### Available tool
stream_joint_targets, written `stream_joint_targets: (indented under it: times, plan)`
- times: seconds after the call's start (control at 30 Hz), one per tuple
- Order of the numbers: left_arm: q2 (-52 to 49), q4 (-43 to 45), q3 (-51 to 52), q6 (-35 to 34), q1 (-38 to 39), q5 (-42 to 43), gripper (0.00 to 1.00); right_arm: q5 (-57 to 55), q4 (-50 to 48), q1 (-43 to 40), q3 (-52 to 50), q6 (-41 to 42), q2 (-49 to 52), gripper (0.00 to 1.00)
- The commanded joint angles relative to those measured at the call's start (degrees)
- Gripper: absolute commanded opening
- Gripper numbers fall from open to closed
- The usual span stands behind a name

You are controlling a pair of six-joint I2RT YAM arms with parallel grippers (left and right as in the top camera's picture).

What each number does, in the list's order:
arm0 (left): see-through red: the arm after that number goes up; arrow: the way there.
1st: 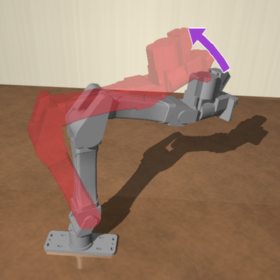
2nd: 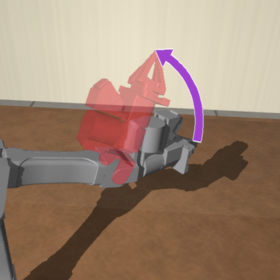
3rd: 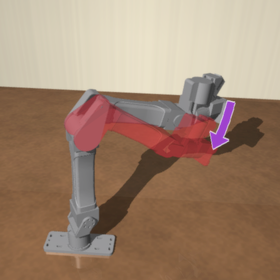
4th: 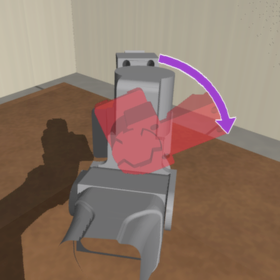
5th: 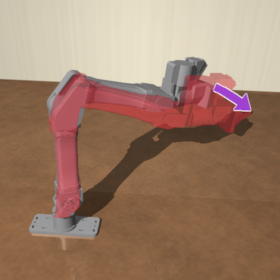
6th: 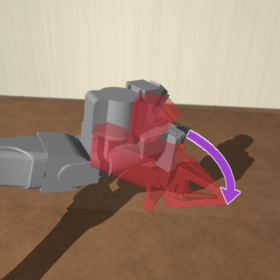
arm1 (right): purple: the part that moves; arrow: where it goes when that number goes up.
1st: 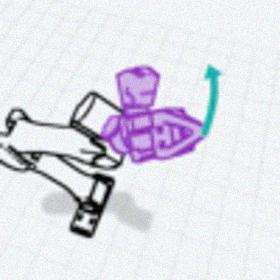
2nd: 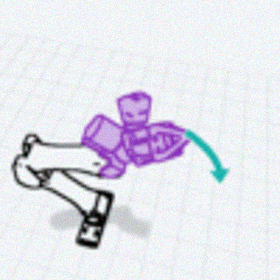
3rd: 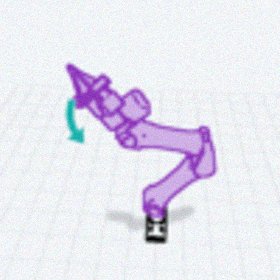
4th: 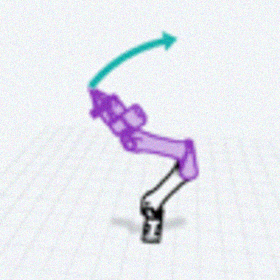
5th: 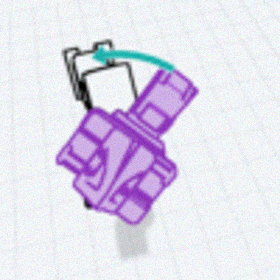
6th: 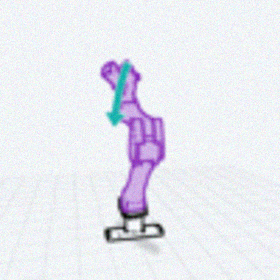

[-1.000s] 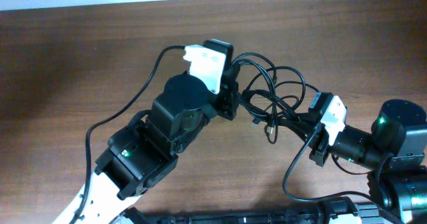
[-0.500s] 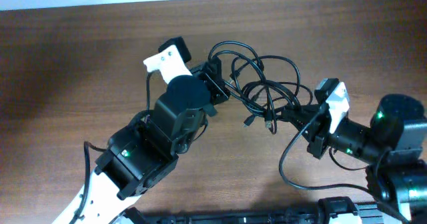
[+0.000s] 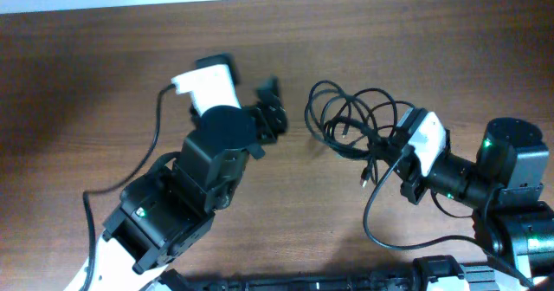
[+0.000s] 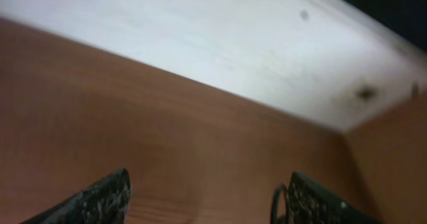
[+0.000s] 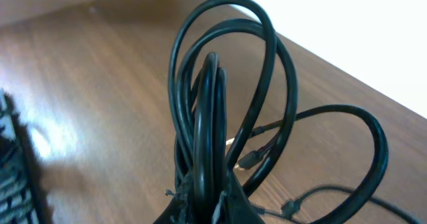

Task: Untangle cables

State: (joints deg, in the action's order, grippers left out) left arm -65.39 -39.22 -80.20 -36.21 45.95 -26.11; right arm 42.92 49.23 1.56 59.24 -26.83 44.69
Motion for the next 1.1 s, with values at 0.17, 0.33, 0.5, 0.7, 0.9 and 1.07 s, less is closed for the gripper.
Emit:
stream_joint_targets:
  times: [0.17,0.33,0.5,0.7,0.9,1.07]
  plan:
    - [0.48,-0.35,-0.96,28.68,0.00,24.92,0.76,14.12,2.91,-0.09,0.46,-19.45,-0.33,0.04]
    - [0.48,-1.95,-0.96,17.31,0.00,24.90,0.61,13.84,2.32,-0.09,0.46,-27.39,-0.33,0.04]
    - [0.48,-2.36,-0.96,10.12,0.00,24.92,0.58,8.85,-4.24,-0.09,0.46,-27.82,-0.33,0.04]
    - [1.81,-3.52,-0.96,9.92,0.00,38.84,0.98,1.99,-7.28,-0.09,0.46,-27.82,-0.33,0.04]
    - [2.45,-6.60,-0.96,12.24,0.00,33.99,0.95,4.15,-7.26,-0.09,0.46,-27.82,-0.33,0.04]
    - [-2.19,-7.34,-0.96,12.22,0.00,33.33,0.85,8.98,-7.21,-0.09,0.46,-27.82,-0.35,0.04]
